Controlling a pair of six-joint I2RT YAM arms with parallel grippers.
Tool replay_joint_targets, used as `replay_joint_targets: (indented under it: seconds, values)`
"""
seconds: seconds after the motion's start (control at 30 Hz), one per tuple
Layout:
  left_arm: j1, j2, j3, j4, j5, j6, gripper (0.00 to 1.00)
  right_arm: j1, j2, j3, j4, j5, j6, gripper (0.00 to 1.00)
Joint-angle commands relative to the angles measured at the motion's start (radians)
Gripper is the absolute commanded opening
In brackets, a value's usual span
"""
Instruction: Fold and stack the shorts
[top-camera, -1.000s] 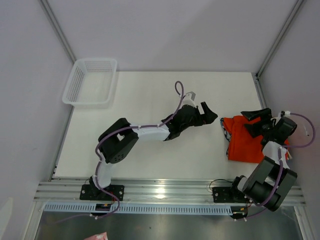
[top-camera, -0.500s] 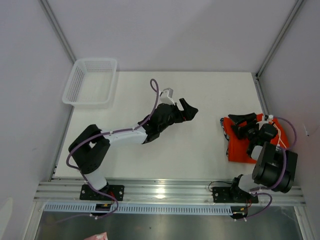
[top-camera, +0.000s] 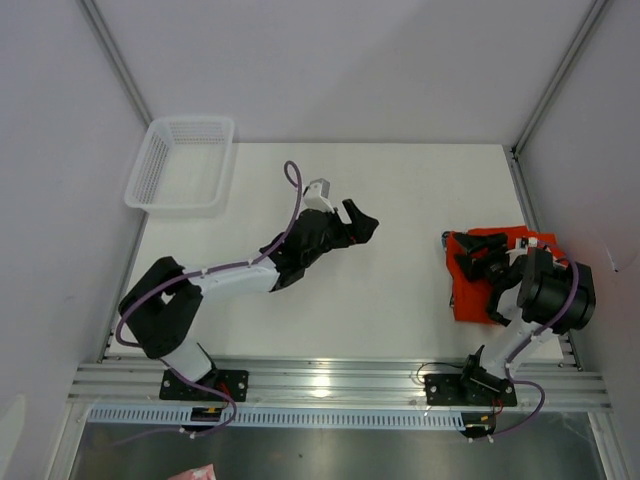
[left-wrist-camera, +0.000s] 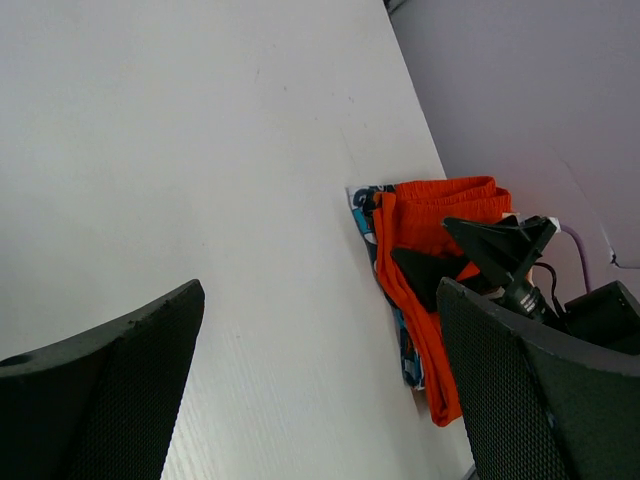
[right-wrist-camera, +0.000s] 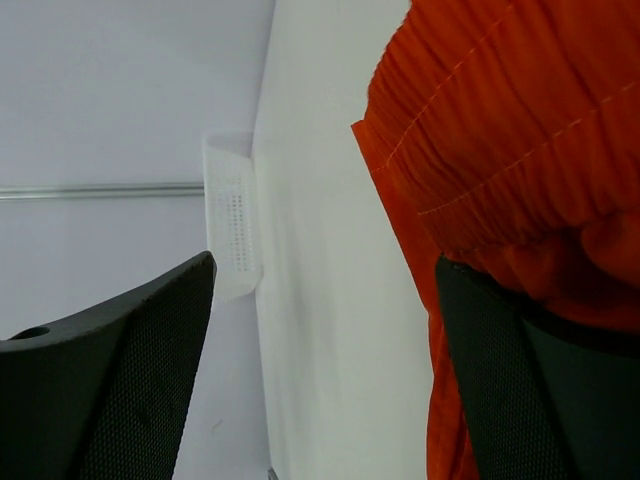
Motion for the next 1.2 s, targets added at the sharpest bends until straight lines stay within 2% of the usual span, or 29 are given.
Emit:
replay_joint_targets:
  seconds: [0.0,0.1,0.13,0.17,0.23,0.27,0.33,0.47,0.63,0.67,0.7,0.83,0.97,1.17]
  values:
    - [0.029,-0.106,-0.007,-0.021,-0.018,0.05,0.99,0.019,-0.116,0.05,-0.093,0.021,-0.059,0.92]
    - [0.046,-0.166,-0.032,-0.065,-0.022,0.062,0.99,0.034,-0.225,0.103,-0.314,0.041,-0.165,0.93]
    - [0.048,-0.183,-0.038,-0.079,-0.025,0.076,0.99,0.04,-0.311,0.12,-0.383,0.072,-0.198,0.93]
    - [0.052,-0.2,-0.052,-0.095,-0.031,0.082,0.99,0.051,-0.36,0.141,-0.572,0.106,-0.284,0.93]
    - [0.058,-0.252,-0.063,-0.15,-0.053,0.102,0.99,0.115,-0.503,0.244,-0.793,0.267,-0.398,0.96]
    - [0.061,-0.269,-0.079,-0.191,-0.073,0.107,0.99,0.187,-0.544,0.269,-0.926,0.323,-0.495,0.97]
    - [0.063,-0.321,-0.093,-0.227,-0.09,0.128,0.99,0.258,-0.644,0.315,-1.009,0.44,-0.556,0.99]
    - [0.064,-0.43,-0.138,-0.358,-0.182,0.173,0.99,0.416,-0.712,0.347,-1.055,0.552,-0.678,0.99]
    - [0.067,-0.615,-0.241,-0.421,-0.315,0.271,0.99,0.676,-0.72,0.355,-1.101,0.731,-0.8,0.99]
    - [0.067,-0.641,-0.253,-0.426,-0.332,0.294,0.99,0.721,-0.724,0.349,-1.101,0.838,-0.815,0.99]
    - [0.069,-0.664,-0.302,-0.428,-0.362,0.305,0.99,0.805,-0.727,0.337,-1.081,0.883,-0.84,1.0]
    - [0.075,-0.775,-0.388,-0.467,-0.378,0.355,0.99,0.952,-0.76,0.266,-1.012,0.956,-0.889,1.0]
    - [0.075,-0.933,-0.497,-0.517,-0.387,0.363,0.99,1.038,-0.764,0.232,-1.021,0.989,-0.915,0.99]
    - [0.075,-1.155,-0.675,-0.533,-0.427,0.348,0.99,1.08,-0.766,0.067,-0.842,0.99,-0.897,0.99]
